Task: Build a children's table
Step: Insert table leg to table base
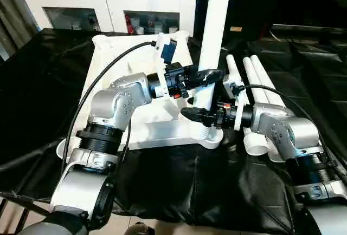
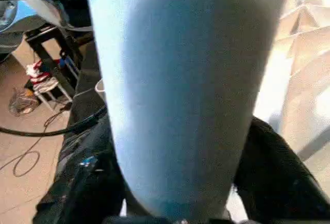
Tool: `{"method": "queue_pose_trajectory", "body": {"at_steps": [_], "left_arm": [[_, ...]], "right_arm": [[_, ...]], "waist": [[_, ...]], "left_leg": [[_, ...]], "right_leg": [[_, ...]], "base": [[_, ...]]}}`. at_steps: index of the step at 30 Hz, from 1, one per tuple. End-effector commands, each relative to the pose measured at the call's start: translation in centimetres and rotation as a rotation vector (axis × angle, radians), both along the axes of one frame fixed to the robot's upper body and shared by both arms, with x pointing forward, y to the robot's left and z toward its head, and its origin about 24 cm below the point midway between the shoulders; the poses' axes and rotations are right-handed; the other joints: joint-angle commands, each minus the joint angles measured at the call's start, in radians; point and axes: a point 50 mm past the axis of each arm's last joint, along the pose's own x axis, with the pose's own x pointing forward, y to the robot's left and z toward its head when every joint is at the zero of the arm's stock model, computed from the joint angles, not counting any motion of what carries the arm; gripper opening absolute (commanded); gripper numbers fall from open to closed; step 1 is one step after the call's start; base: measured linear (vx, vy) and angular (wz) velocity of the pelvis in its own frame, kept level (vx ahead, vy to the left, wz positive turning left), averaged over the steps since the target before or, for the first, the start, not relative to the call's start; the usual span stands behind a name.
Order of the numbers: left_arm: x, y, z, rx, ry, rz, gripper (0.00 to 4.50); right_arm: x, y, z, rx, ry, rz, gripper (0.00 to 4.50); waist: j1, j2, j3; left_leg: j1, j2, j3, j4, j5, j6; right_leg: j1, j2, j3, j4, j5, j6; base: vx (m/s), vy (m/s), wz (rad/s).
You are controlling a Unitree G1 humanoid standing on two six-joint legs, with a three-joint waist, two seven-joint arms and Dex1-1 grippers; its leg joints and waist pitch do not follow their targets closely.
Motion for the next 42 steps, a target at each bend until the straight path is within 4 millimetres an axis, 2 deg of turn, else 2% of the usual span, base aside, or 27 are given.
{"method": "queue_pose_trajectory", "body": {"at_steps": [1, 3, 5, 9, 10, 11, 12, 14, 17, 18, 19, 20, 25, 26, 28, 29, 32, 33, 34, 35, 37, 38, 42], "left_arm": [[-0.3, -0.1, 0.5, -0.008, -0.022, -0.029, 1.87], [-0.3, -0.1, 0.6, -0.011, -0.023, -0.030, 1.87], [-0.2, -0.1, 0.6, -0.013, -0.021, -0.029, 1.87], [-0.4, -0.2, 0.7, -0.008, -0.037, -0.036, 1.87], [-0.5, -0.2, 0.7, -0.002, -0.045, -0.032, 2.43], [-0.7, -0.2, 0.8, -0.013, -0.041, -0.057, 2.57], [-0.8, -0.2, 0.9, -0.028, -0.039, -0.061, 2.57], [-0.6, 0.0, 1.1, -0.033, -0.072, -0.031, 2.77], [0.1, 0.5, 1.1, -0.031, -0.133, 0.076, 3.03], [0.3, 0.8, 1.1, -0.021, -0.155, 0.102, 3.03], [0.4, 1.0, 1.0, -0.008, -0.175, 0.126, 3.03], [0.5, 1.1, 0.9, 0.000, -0.187, 0.141, 3.03], [0.2, 2.6, -0.5, 0.098, -0.237, 0.145, 3.03], [-0.2, 3.1, -1.4, 0.154, -0.242, 0.106, 3.03], [-0.2, 3.2, -1.5, 0.161, -0.243, 0.103, 3.03], [-0.9, 3.6, -3.4, 0.279, -0.251, 0.047, 3.03], [-1.1, 3.8, -4.3, 0.333, -0.248, 0.025, 3.03], [-1.7, 4.0, -6.5, 0.468, -0.248, -0.024, 3.03], [-1.7, 4.0, -6.5, 0.468, -0.248, -0.024, 3.03], [-2.2, 4.3, -8.5, 0.553, -0.212, -0.053, 2.84], [-2.2, 4.3, -8.5, 0.553, -0.212, -0.053, 2.62], [-2.3, 4.4, -9.7, 0.594, -0.170, -0.037, 2.62], [-2.4, 4.6, -10.3, 0.603, -0.140, -0.035, 2.15]], "right_arm": [[0.3, -0.2, 0.5, -0.025, -0.010, -0.005, 2.46], [0.1, -0.1, 0.3, -0.030, -0.001, 0.008, 2.35], [-0.1, 0.0, 0.1, -0.031, 0.002, 0.015, 2.06], [-0.2, 0.3, -0.1, -0.031, -0.003, 0.008, 1.97], [-0.2, 0.3, -0.1, -0.031, -0.007, 0.003, 1.94], [-0.1, 0.5, -0.2, -0.027, -0.009, -0.010, 1.93], [-0.1, 0.7, -0.3, -0.029, -0.018, -0.022, 1.93], [-0.1, 0.9, -0.4, -0.034, -0.036, -0.039, 1.92], [0.0, 1.1, -0.6, -0.043, -0.065, -0.094, 1.91], [0.2, 1.0, -0.8, -0.052, -0.073, -0.119, 1.91], [0.3, 1.0, -0.9, -0.061, -0.086, -0.140, 1.91], [0.3, 0.9, -1.0, -0.065, -0.093, -0.153, 1.91], [0.9, 0.1, -1.4, -0.080, -0.166, -0.302, 1.91], [1.1, -0.3, -1.4, -0.084, -0.192, -0.360, 1.91], [1.1, -0.3, -1.4, -0.083, -0.193, -0.364, 1.91], [1.3, -0.8, -1.5, -0.074, -0.214, -0.426, 1.91], [1.3, -1.0, -1.5, -0.067, -0.219, -0.450, 1.91], [1.2, -1.1, -1.6, -0.058, -0.222, -0.467, 1.91], [1.2, -1.1, -1.6, -0.058, -0.222, -0.467, 1.91], [0.9, -1.2, -1.8, -0.070, -0.229, -0.460, 1.91], [0.9, -1.2, -1.8, -0.070, -0.229, -0.460, 1.91], [0.7, -1.1, -2.0, -0.072, -0.226, -0.454, 1.91], [0.6, -1.1, -2.1, -0.071, -0.225, -0.453, 1.91]], "waist": [[0.003, -0.014, -0.073], [0.004, -0.013, -0.075], [0.003, -0.013, -0.075], [0.003, -0.012, -0.076], [0.003, -0.012, -0.076], [0.003, -0.012, -0.077], [0.003, -0.010, -0.076], [0.001, -0.012, -0.076], [0.000, -0.009, -0.076], [-0.001, -0.010, -0.075], [-0.002, -0.006, -0.076], [-0.004, -0.008, -0.076], [-0.008, -0.003, -0.076], [-0.011, -0.005, -0.076], [-0.012, -0.003, -0.076], [-0.011, -0.004, -0.076], [-0.014, -0.002, -0.076], [-0.016, 0.003, -0.074], [-0.017, 0.002, -0.073], [-0.019, 0.004, -0.074], [-0.021, 0.002, -0.074], [-0.022, 0.004, -0.075], [-0.026, 0.005, -0.074]], "left_leg": [[0.024, 0.049, -0.022, -0.055, -0.064, 0.067], [0.024, 0.049, -0.023, -0.054, -0.057, 0.068], [0.023, 0.048, -0.023, -0.054, -0.053, 0.069], [0.024, 0.050, -0.024, -0.054, -0.051, 0.071], [0.023, 0.049, -0.024, -0.054, -0.051, 0.071], [0.023, 0.049, -0.024, -0.054, -0.050, 0.071], [0.024, 0.051, -0.024, -0.055, -0.051, 0.070], [0.024, 0.049, -0.024, -0.055, -0.053, 0.067], [0.024, 0.050, -0.025, -0.056, -0.061, 0.057], [0.024, 0.050, -0.027, -0.057, -0.063, 0.053], [0.024, 0.050, -0.027, -0.057, -0.068, 0.049], [0.026, 0.049, -0.026, -0.058, -0.074, 0.043], [0.028, 0.050, -0.027, -0.061, -0.079, 0.027], [0.027, 0.048, -0.025, -0.060, -0.076, 0.028], [0.028, 0.049, -0.025, -0.061, -0.075, 0.028], [0.028, 0.050, -0.027, -0.062, -0.076, 0.031], [0.030, 0.050, -0.026, -0.063, -0.086, 0.025], [0.030, 0.051, -0.026, -0.064, -0.095, 0.024], [0.030, 0.051, -0.026, -0.066, -0.102, 0.024], [0.030, 0.051, -0.026, -0.066, -0.104, 0.018], [0.030, 0.050, -0.025, -0.066, -0.107, 0.012], [0.030, 0.049, -0.025, -0.065, -0.108, 0.012], [0.029, 0.049, -0.026, -0.066, -0.122, 0.013]], "right_leg": [[0.057, -0.083, 0.040, -0.069, 0.063, -0.264], [0.058, -0.083, 0.041, -0.067, 0.076, -0.262], [0.058, -0.082, 0.040, -0.066, 0.087, -0.263], [0.058, -0.082, 0.040, -0.065, 0.097, -0.266], [0.058, -0.081, 0.039, -0.065, 0.096, -0.266], [0.059, -0.082, 0.040, -0.064, 0.098, -0.266], [0.056, -0.082, 0.040, -0.064, 0.099, -0.267], [0.057, -0.083, 0.040, -0.066, 0.094, -0.266], [0.057, -0.084, 0.041, -0.068, 0.089, -0.258], [0.057, -0.083, 0.041, -0.070, 0.090, -0.254], [0.057, -0.084, 0.041, -0.069, 0.088, -0.252], [0.058, -0.081, 0.041, -0.068, 0.091, -0.246], [0.055, -0.081, 0.042, -0.067, 0.086, -0.231], [0.056, -0.079, 0.043, -0.066, 0.099, -0.232], [0.054, -0.079, 0.042, -0.064, 0.099, -0.232], [0.052, -0.081, 0.043, -0.068, 0.091, -0.226], [0.053, -0.081, 0.043, -0.067, 0.080, -0.225], [0.052, -0.081, 0.044, -0.070, 0.068, -0.226], [0.051, -0.079, 0.044, -0.071, 0.058, -0.220], [0.053, -0.080, 0.044, -0.069, 0.062, -0.219], [0.054, -0.081, 0.045, -0.069, 0.071, -0.220], [0.054, -0.080, 0.045, -0.069, 0.083, -0.223], [0.055, -0.082, 0.044, -0.070, 0.079, -0.239]], "base": [[0.000, 0.000, 0.00], [0.000, 0.000, 0.00], [0.000, 0.000, 0.00], [0.000, 0.000, 0.00], [0.000, 0.000, 0.00], [0.000, 0.000, 0.00], [0.000, 0.000, 0.00], [0.000, 0.000, 0.00], [0.000, 0.000, 0.00], [0.000, 0.000, 0.00], [0.000, 0.000, 0.00], [0.000, 0.000, 0.00], [0.000, 0.000, 0.00], [0.000, 0.000, 0.00], [0.000, 0.000, 0.00], [0.000, 0.000, 0.00], [0.000, 0.000, 0.00], [0.000, 0.000, 0.00], [0.000, 0.000, 0.00], [0.000, 0.000, 0.00], [0.000, 0.000, 0.00], [0.000, 0.000, 0.00], [0.000, 0.000, 0.00]]}}
